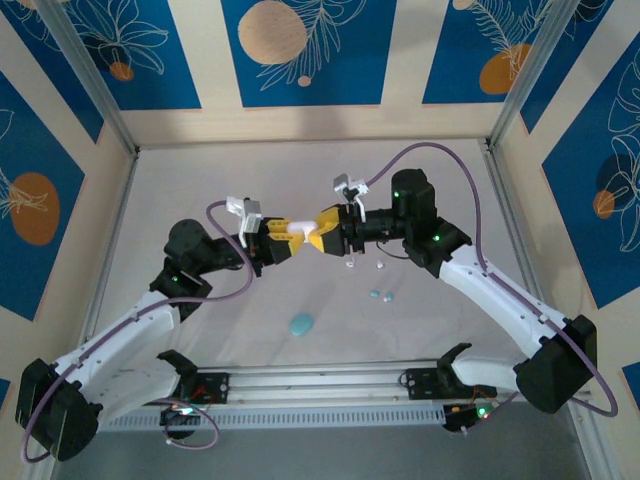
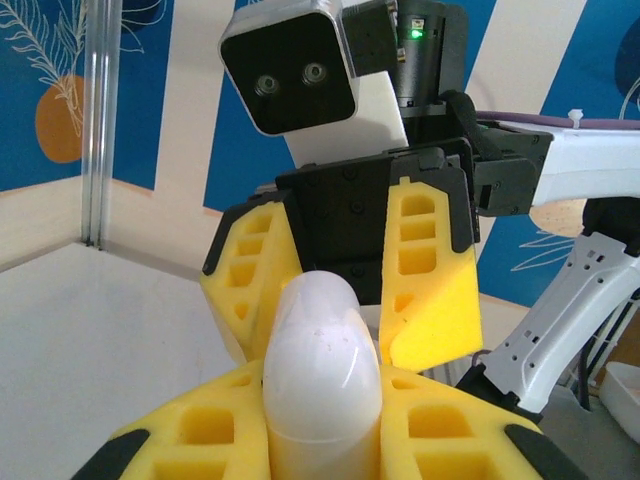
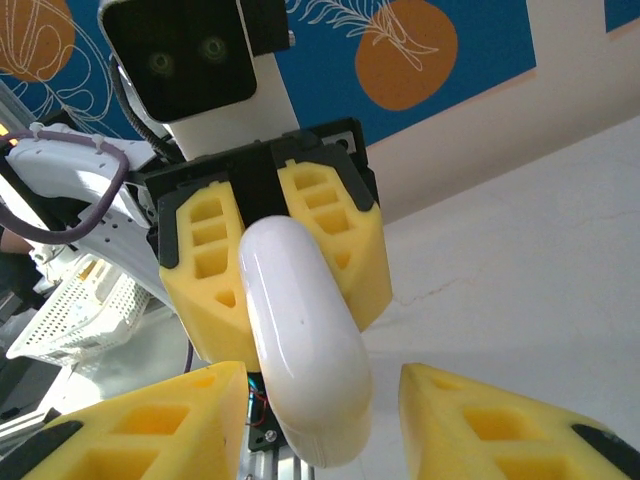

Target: Insert wireless bluetooth earbuds into charging case

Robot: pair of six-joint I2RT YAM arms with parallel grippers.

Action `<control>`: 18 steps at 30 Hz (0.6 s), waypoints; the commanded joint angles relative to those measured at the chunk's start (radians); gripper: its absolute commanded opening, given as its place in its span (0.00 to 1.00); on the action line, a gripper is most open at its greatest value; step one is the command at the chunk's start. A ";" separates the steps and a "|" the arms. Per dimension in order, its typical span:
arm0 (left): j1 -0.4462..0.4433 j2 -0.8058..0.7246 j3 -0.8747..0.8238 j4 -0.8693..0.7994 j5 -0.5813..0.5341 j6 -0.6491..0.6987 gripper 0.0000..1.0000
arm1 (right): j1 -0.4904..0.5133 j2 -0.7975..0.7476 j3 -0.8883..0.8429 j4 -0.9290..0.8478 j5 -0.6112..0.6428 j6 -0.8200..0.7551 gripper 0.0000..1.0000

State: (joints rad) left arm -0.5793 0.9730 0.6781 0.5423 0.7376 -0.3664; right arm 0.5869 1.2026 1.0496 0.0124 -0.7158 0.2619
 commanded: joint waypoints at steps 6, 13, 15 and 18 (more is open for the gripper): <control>-0.010 0.011 0.038 0.057 0.040 -0.038 0.19 | -0.006 0.018 0.044 0.045 -0.047 -0.017 0.34; -0.009 0.009 0.037 0.032 0.043 -0.040 0.26 | -0.019 0.009 0.030 0.077 -0.050 0.013 0.23; -0.009 0.006 0.035 0.027 0.043 -0.039 0.27 | -0.025 0.002 0.017 0.107 -0.049 0.030 0.22; -0.010 0.007 0.035 0.024 0.044 -0.042 0.32 | -0.028 -0.001 0.008 0.127 -0.050 0.039 0.22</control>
State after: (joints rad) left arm -0.5793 0.9848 0.6853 0.5579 0.7586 -0.4095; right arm 0.5697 1.2156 1.0599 0.0715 -0.7616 0.2764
